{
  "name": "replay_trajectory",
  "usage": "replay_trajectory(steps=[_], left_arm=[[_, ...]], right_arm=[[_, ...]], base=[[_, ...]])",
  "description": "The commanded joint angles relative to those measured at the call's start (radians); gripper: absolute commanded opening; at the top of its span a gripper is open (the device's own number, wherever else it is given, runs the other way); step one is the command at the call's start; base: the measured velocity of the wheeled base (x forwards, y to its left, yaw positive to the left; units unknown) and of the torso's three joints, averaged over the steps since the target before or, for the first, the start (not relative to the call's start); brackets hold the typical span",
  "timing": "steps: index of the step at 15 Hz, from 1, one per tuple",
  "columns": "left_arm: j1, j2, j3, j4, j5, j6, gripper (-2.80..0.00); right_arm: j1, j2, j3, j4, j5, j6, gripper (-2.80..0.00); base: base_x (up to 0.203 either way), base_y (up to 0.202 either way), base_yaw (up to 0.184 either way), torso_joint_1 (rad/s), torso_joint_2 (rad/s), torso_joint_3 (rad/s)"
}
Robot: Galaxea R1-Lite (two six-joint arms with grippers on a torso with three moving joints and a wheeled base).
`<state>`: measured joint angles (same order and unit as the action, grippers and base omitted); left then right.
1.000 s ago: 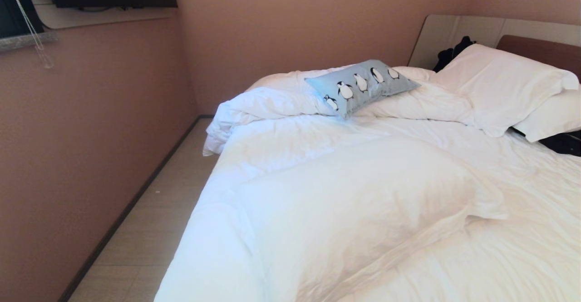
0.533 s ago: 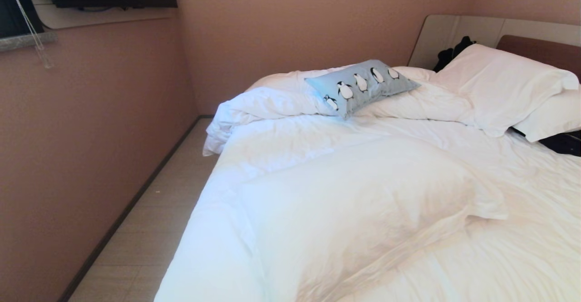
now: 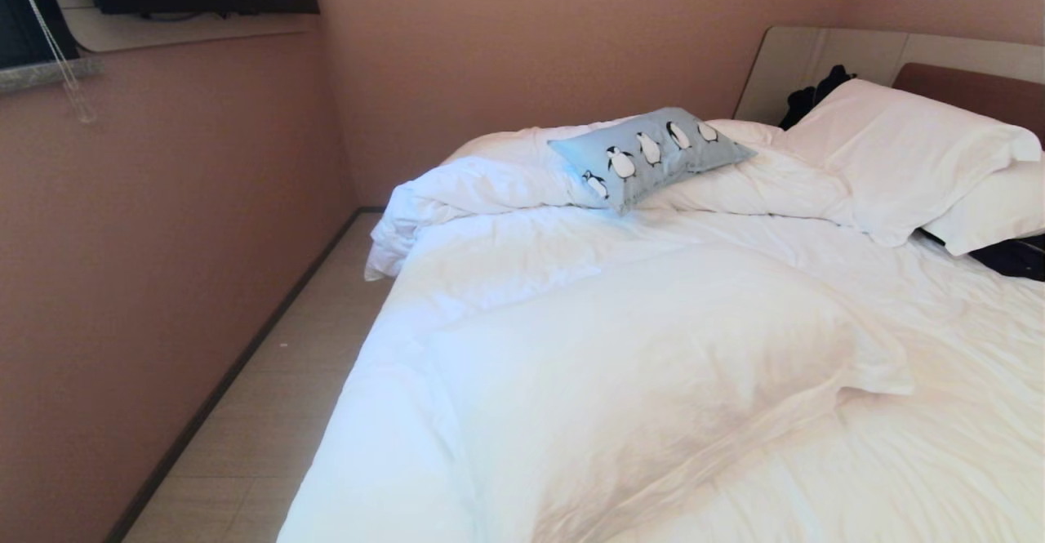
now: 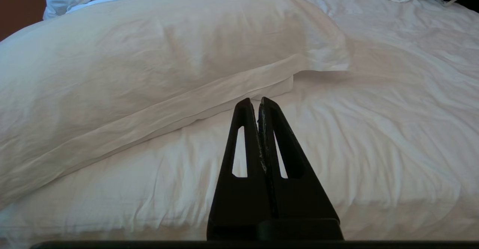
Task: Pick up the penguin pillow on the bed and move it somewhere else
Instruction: Pick up the pillow
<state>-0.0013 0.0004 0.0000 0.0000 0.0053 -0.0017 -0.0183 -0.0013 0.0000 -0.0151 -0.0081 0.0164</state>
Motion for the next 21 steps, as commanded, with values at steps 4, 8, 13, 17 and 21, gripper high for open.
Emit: replay_trajectory(steps=[4,8,13,17,21], left_arm=[[0.0,0.0,0.001,0.0,0.001,0.0,-2.8],[0.0,0.0,0.0,0.0,0.0,0.0,-2.8],[0.0,0.0,0.0,0.0,-0.001,0.0,-2.8],[0.0,0.0,0.001,0.0,0.0,0.0,-2.8],[0.0,0.0,0.001,0.0,0.0,0.0,-2.8]], right_arm=[[0.0,-0.001,0.0,-0.002,0.0,-0.001,-2.8],[0.0,-0.002,0.0,-0.002,0.0,-0.003,-2.8],[0.0,0.0,-0.033,0.012,0.001,-0.016,-2.8],[0.001,0.025,-0.243,0.209,0.064,-0.006,-2.8],[0.002,0.214,-0.311,0.215,0.1,0.004,-2.8]], base=[[0.0,0.0,0.0,0.0,0.0,0.0],[0.0,0.0,0.0,0.0,0.0,0.0],[0.0,0.0,0.0,0.0,0.0,0.0],[0.0,0.0,0.0,0.0,0.0,0.0],[0.0,0.0,0.0,0.0,0.0,0.0]])
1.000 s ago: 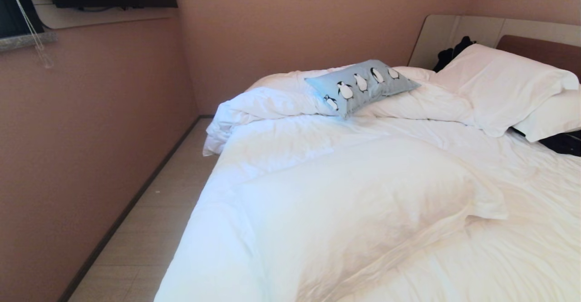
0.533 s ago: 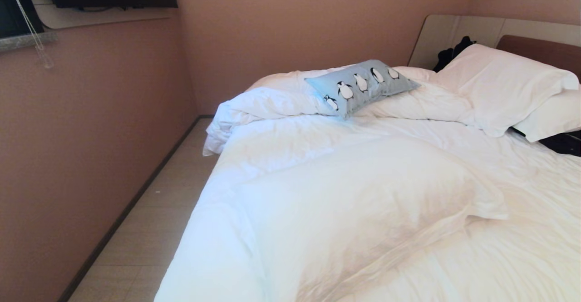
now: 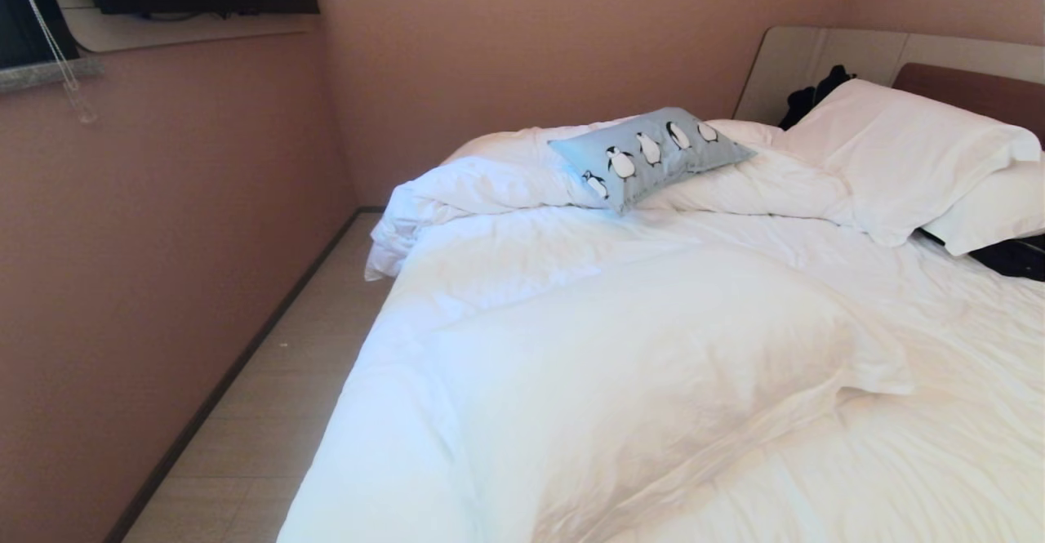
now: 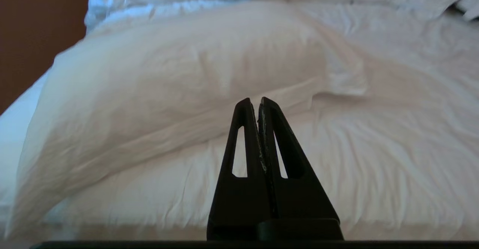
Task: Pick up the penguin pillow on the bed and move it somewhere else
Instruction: Pick up the pillow
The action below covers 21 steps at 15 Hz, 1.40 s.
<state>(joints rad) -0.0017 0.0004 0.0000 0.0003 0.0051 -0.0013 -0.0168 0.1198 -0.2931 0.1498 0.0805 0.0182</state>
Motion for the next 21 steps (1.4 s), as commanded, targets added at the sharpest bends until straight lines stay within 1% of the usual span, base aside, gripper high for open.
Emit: replay_trajectory(steps=[1,4,7,12,13,15,16,18,19,21], left_arm=[[0.0,0.0,0.001,0.0,0.001,0.0,-2.8],[0.0,0.0,0.001,0.0,0.001,0.0,-2.8],[0.0,0.0,0.0,0.0,0.001,0.0,-2.8],[0.0,0.0,0.002,0.0,0.001,0.0,-2.8],[0.0,0.0,0.002,0.0,0.001,0.0,-2.8],[0.0,0.0,0.001,0.0,0.001,0.0,-2.8],[0.0,0.0,0.0,0.0,0.001,0.0,-2.8],[0.0,0.0,0.001,0.0,0.0,0.0,-2.8],[0.0,0.0,0.002,0.0,0.0,0.0,-2.8],[0.0,0.0,0.0,0.0,0.001,0.0,-2.8]], right_arm=[[0.002,0.157,-0.029,0.032,0.017,0.008,-2.8],[0.005,0.383,-0.058,-0.076,0.042,0.064,-2.8],[0.006,0.621,-0.098,-0.183,0.083,0.148,-2.8],[0.006,0.991,-0.234,-0.322,0.128,0.279,-2.8],[0.006,1.038,-0.276,-0.344,0.148,0.31,-2.8],[0.006,1.11,-0.347,-0.36,0.228,0.367,-2.8],[0.006,1.15,-0.378,-0.364,0.257,0.383,-2.8],[0.007,1.224,-0.436,-0.368,0.28,0.39,-2.8],[0.019,1.243,-0.461,-0.37,0.285,0.379,-2.8],[0.055,1.254,-0.49,-0.369,0.284,0.3,-2.8]], base=[[0.0,0.0,0.0,0.0,0.0,0.0],[0.0,0.0,0.0,0.0,0.0,0.0],[0.0,0.0,0.0,0.0,0.0,0.0],[0.0,0.0,0.0,0.0,0.0,0.0],[0.0,0.0,0.0,0.0,0.0,0.0],[0.0,0.0,0.0,0.0,0.0,0.0],[0.0,0.0,0.0,0.0,0.0,0.0],[0.0,0.0,0.0,0.0,0.0,0.0],[0.0,0.0,0.0,0.0,0.0,0.0],[0.0,0.0,0.0,0.0,0.0,0.0]])
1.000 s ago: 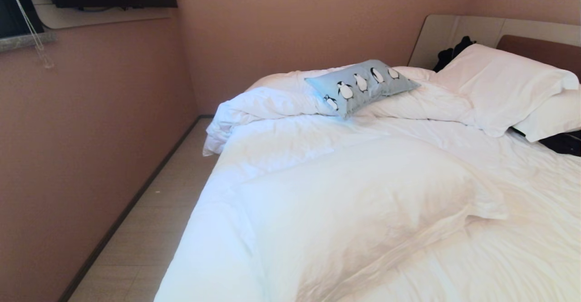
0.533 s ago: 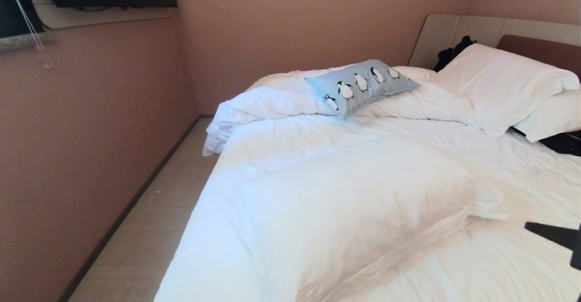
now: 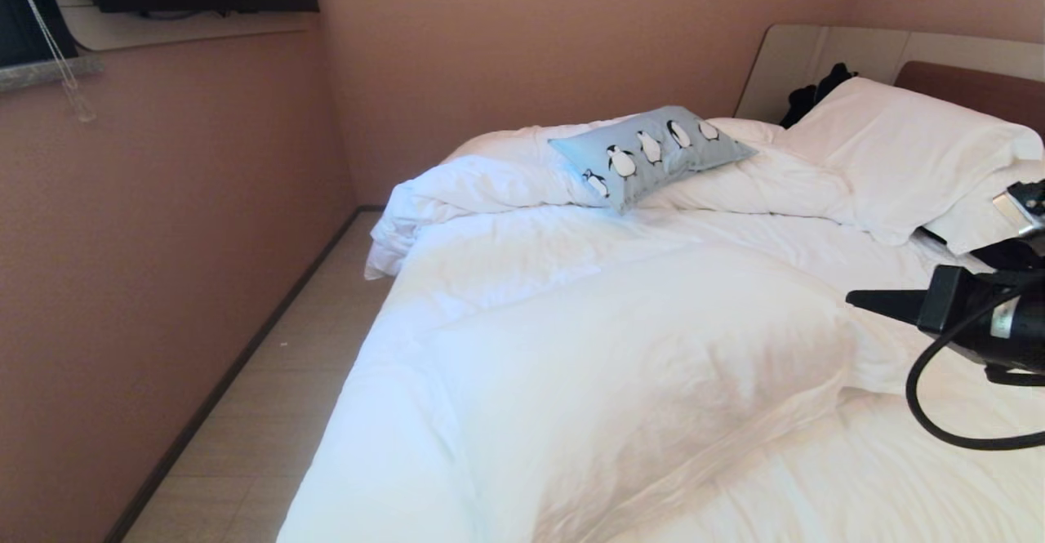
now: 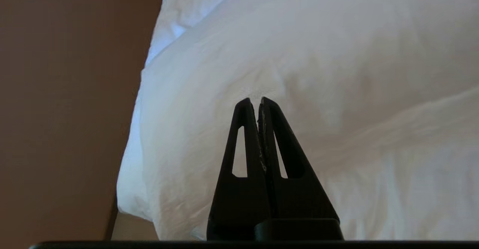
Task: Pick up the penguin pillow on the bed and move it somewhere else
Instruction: Pick up the pillow
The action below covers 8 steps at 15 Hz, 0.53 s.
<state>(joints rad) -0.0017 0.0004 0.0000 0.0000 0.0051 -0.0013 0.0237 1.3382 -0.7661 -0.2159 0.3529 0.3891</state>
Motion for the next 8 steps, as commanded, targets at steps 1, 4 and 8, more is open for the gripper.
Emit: replay_trajectory(steps=[1,4,8], left_arm=[[0.0,0.0,0.001,0.0,0.0,0.0,-2.8],[0.0,0.0,0.001,0.0,0.001,0.0,-2.8],[0.0,0.0,0.002,0.0,0.001,0.0,-2.8]], right_arm=[[0.035,0.043,-0.028,-0.002,0.01,-0.11,-2.8],[0.068,0.131,-0.047,-0.003,0.006,-0.137,-2.8],[0.078,0.301,-0.084,-0.052,0.0,-0.178,-2.8]], base=[[0.0,0.0,0.0,0.0,0.0,0.0],[0.0,0.0,0.0,0.0,0.0,0.0],[0.0,0.0,0.0,0.0,0.0,0.0]])
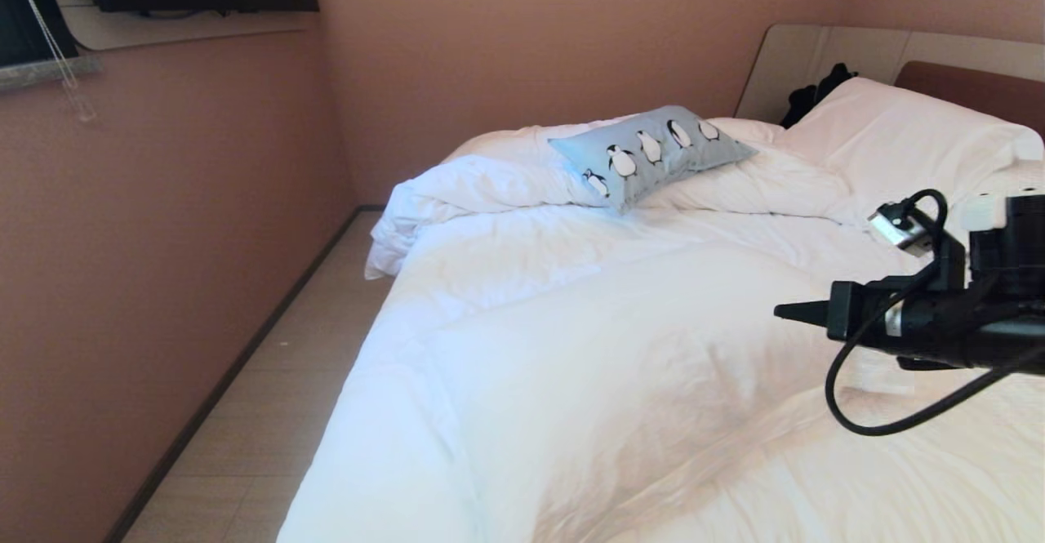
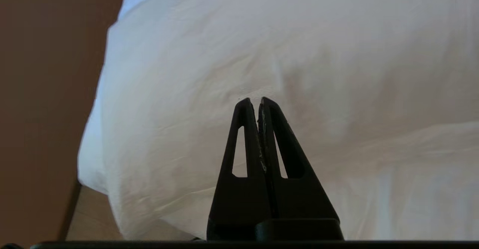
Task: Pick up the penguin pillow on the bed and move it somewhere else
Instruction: Pick up the pillow
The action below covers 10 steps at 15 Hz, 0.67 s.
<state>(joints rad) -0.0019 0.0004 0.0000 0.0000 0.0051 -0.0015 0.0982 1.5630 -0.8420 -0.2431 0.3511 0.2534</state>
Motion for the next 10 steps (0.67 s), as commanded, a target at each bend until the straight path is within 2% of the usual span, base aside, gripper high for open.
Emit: replay_trajectory(steps=[1,4,7,8,10], left_arm=[[0.0,0.0,0.001,0.0,0.001,0.0,-2.8],[0.0,0.0,0.002,0.0,0.0,0.0,-2.8],[0.0,0.0,0.0,0.0,0.001,0.0,-2.8],[0.0,0.0,0.002,0.0,0.001,0.0,-2.8],[0.0,0.0,0.0,0.0,0.001,0.0,-2.8]], right_arm=[[0.013,0.108,-0.004,-0.047,0.003,-0.044,-2.8],[0.09,0.173,0.004,-0.063,-0.044,-0.044,-2.8],[0.122,0.208,0.021,-0.068,-0.07,-0.048,-2.8],[0.125,0.227,0.02,-0.075,-0.072,-0.049,0.0],[0.131,0.271,0.02,-0.145,-0.116,-0.049,0.0]], base=[[0.0,0.0,0.0,0.0,0.0,0.0],[0.0,0.0,0.0,0.0,0.0,0.0],[0.0,0.0,0.0,0.0,0.0,0.0],[0.0,0.0,0.0,0.0,0.0,0.0],[0.0,0.0,0.0,0.0,0.0,0.0]])
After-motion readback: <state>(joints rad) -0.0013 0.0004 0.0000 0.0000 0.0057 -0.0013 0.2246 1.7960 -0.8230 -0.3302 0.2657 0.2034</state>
